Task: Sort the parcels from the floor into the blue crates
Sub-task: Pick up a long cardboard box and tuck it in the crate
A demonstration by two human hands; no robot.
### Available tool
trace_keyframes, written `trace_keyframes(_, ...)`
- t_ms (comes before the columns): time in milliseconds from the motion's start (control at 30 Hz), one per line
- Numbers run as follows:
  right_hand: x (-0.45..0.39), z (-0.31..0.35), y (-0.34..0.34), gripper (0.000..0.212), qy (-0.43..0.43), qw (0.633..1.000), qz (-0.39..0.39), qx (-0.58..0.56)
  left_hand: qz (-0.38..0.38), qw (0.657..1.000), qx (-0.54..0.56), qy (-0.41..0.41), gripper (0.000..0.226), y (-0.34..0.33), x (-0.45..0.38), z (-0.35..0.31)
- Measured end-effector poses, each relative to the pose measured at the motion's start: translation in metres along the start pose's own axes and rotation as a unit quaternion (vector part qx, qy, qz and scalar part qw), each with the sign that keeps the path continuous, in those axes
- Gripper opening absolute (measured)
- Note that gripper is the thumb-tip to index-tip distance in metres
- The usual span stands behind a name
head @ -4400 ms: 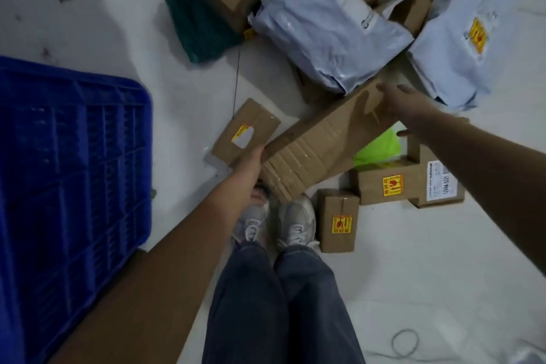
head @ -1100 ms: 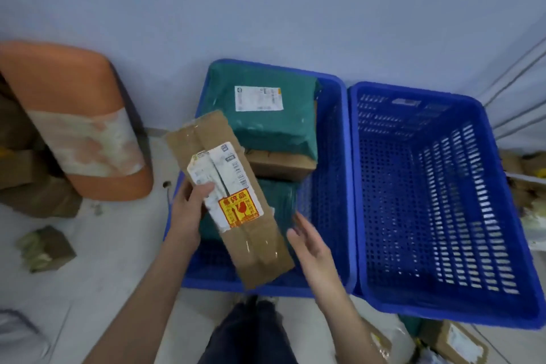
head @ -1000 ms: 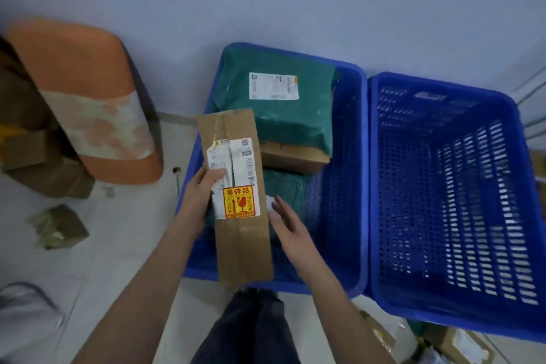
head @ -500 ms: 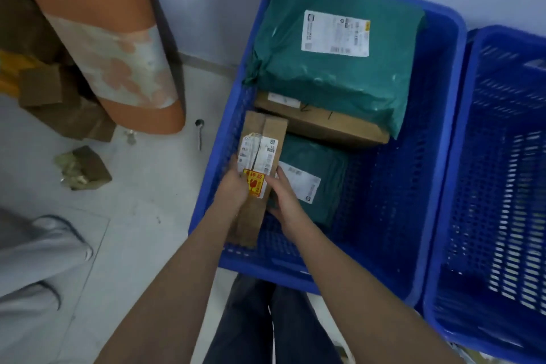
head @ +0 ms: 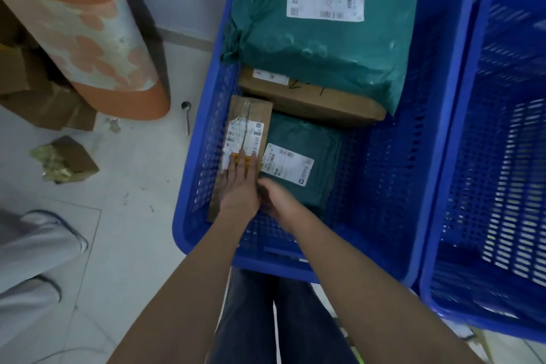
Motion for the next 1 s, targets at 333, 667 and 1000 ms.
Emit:
trace_keyframes(333, 0.086, -0.054, 0.099, 0.047, 0.037, 0.914, -0.130, -0.383, 0.111, 0.993, -0.030, -0.005, 0.098, -0.001, -0.004, -0.006)
trace_keyframes(667, 0.146, -0.043, 0.075, 0.038, 0.169, 0.769, -0.066, -0.613, -0.033, 0.967, 0.254, 0.005, 0.067, 0.060, 0.023, -0.031)
trace_keyframes(1000, 0.217, -0.183, 0.151, 0.026, 0.312, 0.394, -0.119, -0.856, 0.047, 0.872, 0.288, -0.393, 0.028, -0.023, 0.217, -0.233)
Point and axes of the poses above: each hand's wrist, its own x-axis away from the middle knuckle, its own y-axis out of the back of the hand, z = x × y, the point moved 9 cm from there along -x, towards the middle knuckle, and after that the axes turned 2 degrees about -x, right-handed, at the moved point
